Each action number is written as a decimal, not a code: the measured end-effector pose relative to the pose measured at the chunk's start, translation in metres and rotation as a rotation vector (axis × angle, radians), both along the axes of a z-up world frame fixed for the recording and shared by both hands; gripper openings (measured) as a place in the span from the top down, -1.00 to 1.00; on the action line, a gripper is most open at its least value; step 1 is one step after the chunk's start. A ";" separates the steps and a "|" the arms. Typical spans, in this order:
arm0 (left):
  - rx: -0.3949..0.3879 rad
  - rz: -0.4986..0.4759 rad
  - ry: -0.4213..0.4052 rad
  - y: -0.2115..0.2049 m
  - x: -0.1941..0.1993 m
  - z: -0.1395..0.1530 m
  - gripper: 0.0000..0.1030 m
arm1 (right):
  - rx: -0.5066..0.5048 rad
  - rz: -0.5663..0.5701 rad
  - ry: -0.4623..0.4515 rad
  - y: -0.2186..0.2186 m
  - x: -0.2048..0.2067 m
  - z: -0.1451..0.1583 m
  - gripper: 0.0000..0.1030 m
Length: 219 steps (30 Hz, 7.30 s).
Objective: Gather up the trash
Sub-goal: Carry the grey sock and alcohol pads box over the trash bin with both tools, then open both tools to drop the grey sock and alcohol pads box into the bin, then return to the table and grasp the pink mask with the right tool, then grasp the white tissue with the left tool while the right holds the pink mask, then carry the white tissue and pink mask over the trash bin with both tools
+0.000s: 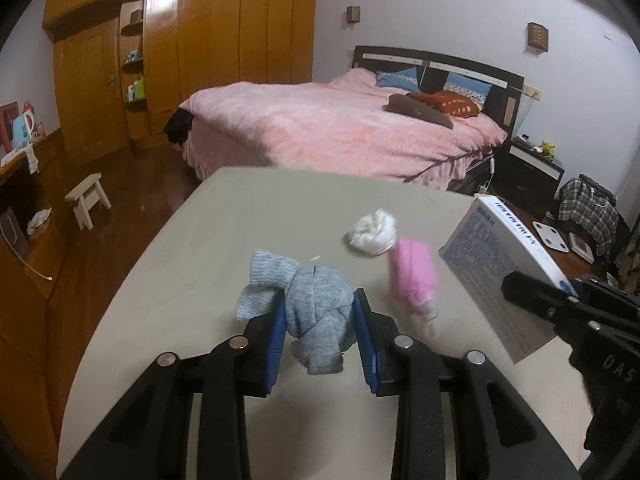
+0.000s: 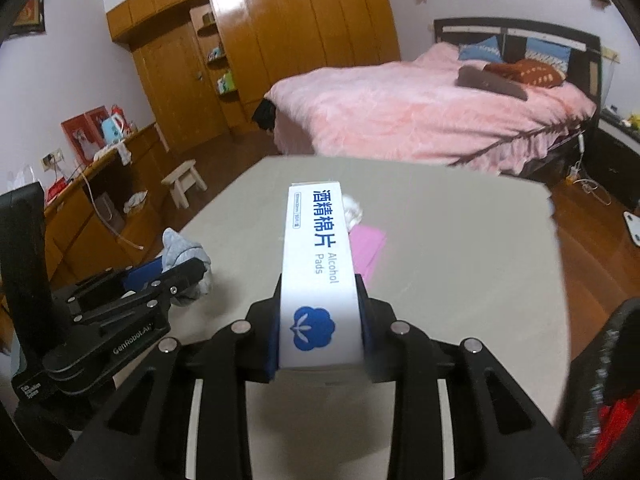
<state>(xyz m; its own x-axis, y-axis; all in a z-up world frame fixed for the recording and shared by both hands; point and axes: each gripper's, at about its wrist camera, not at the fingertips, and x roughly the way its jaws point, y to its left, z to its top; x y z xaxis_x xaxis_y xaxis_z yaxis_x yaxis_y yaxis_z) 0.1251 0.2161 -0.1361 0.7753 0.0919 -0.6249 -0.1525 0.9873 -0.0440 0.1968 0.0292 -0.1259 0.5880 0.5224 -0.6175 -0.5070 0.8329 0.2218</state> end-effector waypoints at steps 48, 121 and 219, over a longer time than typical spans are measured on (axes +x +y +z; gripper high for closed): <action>-0.069 -0.635 -0.077 -0.332 0.020 0.034 0.37 | -0.100 -0.629 -0.051 -0.334 -0.076 0.016 0.43; 0.040 0.124 -0.026 0.070 0.032 -0.036 -0.82 | -0.175 -0.187 0.064 0.051 0.101 -0.072 -0.89; 0.016 -0.072 -0.086 -0.087 0.030 0.074 0.40 | -0.047 -0.196 -0.042 -0.095 -0.001 0.060 0.78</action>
<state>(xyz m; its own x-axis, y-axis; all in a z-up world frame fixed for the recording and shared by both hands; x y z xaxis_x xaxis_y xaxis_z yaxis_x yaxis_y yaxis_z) 0.1555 0.1294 -0.0618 0.8312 0.0431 -0.5543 -0.0771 0.9963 -0.0382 0.1961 -0.0654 -0.0661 0.7010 0.3668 -0.6115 -0.3425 0.9254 0.1625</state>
